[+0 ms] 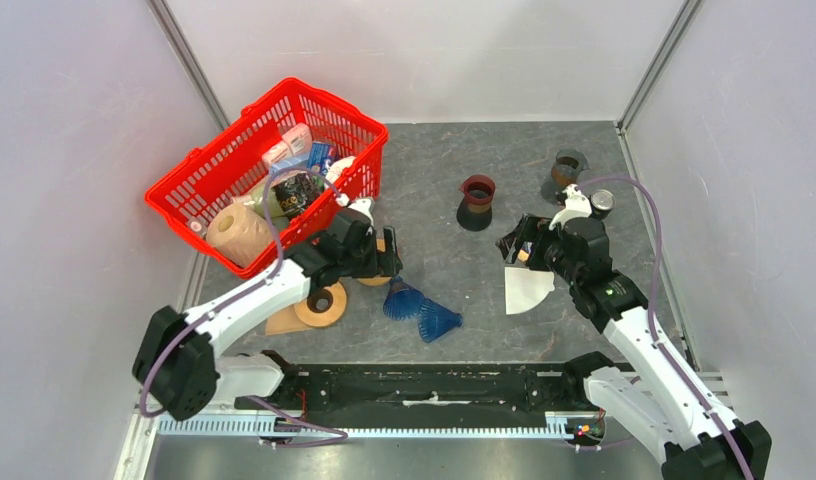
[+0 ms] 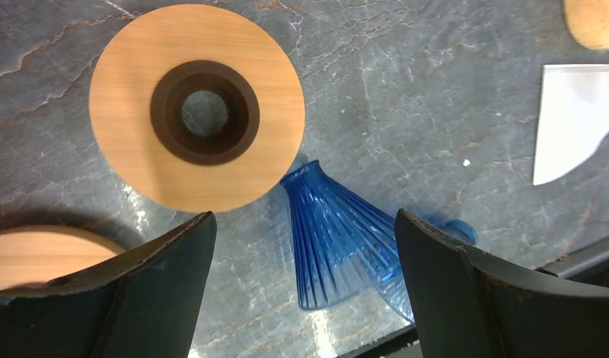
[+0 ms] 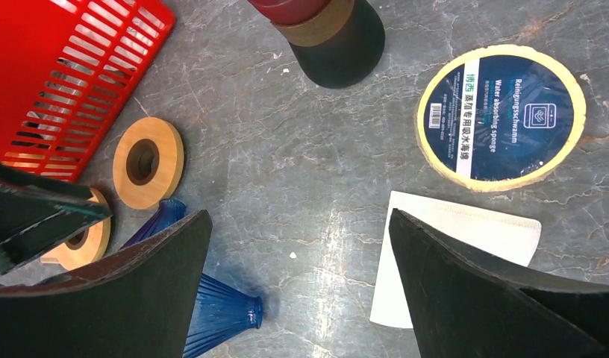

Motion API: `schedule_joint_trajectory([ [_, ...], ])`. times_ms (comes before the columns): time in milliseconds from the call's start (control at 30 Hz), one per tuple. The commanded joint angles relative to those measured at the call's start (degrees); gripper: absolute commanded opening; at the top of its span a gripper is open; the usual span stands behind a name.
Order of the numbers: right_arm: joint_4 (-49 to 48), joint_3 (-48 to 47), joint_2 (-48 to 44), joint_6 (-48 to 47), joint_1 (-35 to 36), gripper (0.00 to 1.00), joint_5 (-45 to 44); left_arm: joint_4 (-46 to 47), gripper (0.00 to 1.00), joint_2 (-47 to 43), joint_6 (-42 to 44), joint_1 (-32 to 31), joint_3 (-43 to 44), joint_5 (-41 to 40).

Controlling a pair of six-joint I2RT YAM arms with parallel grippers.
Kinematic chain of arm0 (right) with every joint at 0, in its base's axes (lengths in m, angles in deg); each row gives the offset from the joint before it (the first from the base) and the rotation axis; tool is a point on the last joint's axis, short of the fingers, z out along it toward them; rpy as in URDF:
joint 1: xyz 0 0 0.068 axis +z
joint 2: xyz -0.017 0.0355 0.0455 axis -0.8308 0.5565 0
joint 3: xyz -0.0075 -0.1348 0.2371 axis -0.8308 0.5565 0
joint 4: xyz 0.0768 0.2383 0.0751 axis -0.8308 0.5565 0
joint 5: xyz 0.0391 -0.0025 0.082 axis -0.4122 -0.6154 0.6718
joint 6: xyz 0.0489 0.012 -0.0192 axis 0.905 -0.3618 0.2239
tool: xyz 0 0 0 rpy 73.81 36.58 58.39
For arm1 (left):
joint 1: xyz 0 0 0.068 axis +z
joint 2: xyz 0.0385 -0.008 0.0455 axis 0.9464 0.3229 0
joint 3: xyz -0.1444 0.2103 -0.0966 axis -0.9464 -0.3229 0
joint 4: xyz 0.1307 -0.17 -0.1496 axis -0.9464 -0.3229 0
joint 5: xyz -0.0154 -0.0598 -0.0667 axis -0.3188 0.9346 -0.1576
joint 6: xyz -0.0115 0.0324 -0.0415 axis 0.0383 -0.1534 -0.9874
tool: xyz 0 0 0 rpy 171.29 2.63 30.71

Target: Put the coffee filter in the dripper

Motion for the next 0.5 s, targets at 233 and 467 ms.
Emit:
schedule_joint_trajectory([
  [233,-2.35,2.25,-2.67,-1.43,0.06,0.97,-1.85,6.03,0.98,15.43,0.32,-0.73,8.16,-5.5],
  [467,-2.01,1.81,-1.24,-1.48,0.08,0.97,-2.65,5.71,0.98,19.01,0.57,-0.71,8.95,-7.91],
])
